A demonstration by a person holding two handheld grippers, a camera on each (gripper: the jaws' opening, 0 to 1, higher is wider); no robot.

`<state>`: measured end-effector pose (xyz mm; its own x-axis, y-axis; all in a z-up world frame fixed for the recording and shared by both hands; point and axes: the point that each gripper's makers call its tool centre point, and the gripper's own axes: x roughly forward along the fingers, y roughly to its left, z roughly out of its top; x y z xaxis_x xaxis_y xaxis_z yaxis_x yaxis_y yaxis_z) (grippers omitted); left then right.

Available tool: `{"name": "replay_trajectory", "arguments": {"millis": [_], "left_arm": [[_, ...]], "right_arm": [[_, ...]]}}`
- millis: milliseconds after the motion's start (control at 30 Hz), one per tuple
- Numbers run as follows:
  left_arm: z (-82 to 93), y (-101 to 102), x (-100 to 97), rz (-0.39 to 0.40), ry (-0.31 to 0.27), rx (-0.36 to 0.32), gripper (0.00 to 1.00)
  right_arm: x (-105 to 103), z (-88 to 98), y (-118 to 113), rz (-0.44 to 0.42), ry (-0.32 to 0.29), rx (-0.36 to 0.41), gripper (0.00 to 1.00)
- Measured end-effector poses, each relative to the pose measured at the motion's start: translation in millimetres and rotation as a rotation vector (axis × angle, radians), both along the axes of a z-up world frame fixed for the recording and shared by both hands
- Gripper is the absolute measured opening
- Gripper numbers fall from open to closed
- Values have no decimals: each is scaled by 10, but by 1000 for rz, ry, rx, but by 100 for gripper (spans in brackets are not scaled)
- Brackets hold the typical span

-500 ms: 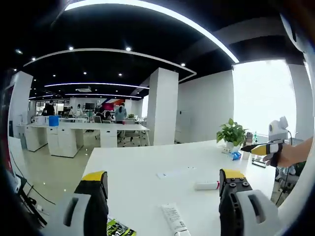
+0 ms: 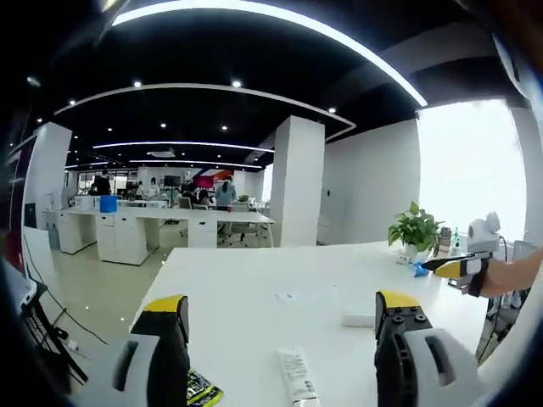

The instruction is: Arrange the skincare products in the storage area until every visible bottle or jar stands upright without overlapping.

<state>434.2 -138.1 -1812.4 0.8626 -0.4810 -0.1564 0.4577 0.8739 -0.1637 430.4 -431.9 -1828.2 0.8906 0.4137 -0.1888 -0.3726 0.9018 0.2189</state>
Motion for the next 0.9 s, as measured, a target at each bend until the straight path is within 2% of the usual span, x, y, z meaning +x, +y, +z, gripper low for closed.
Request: {"name": "replay_trajectory", "arguments": {"millis": [67,133,233,300,400,433,500,633,767,900], "left_arm": [[-86,-51,2,-1,25,7,86],[-165,-100,14,1,46,14,86],[-431,-188,47,-16,138,47,86],[-704,-268,82,-21,240,97,85],[-926,-358,156,5,321,112,88],[-1040,-376,170,5,355,164,86],[-1180,-452,195,-13,385,230,83],[-1336,-660,222,-49,458,185,81],[-1525,-830,292,-64,510,206,80],[-1747,-899,348,-74,572,229,78]], "right_arm": [[-7,-6,-43,-9,-1,12,99],[-34,-14,-80,-18,-1,23,99],[-69,-69,-128,-21,8,32,99],[-108,-133,-179,-18,20,35,99],[-155,-196,-220,-10,32,24,99],[-167,-218,-251,-15,35,21,99],[-173,-235,-322,-31,39,32,99],[-172,-238,-425,-53,44,46,99],[-165,-267,-540,-70,46,17,99],[-148,-292,-679,-97,55,24,99]]}}
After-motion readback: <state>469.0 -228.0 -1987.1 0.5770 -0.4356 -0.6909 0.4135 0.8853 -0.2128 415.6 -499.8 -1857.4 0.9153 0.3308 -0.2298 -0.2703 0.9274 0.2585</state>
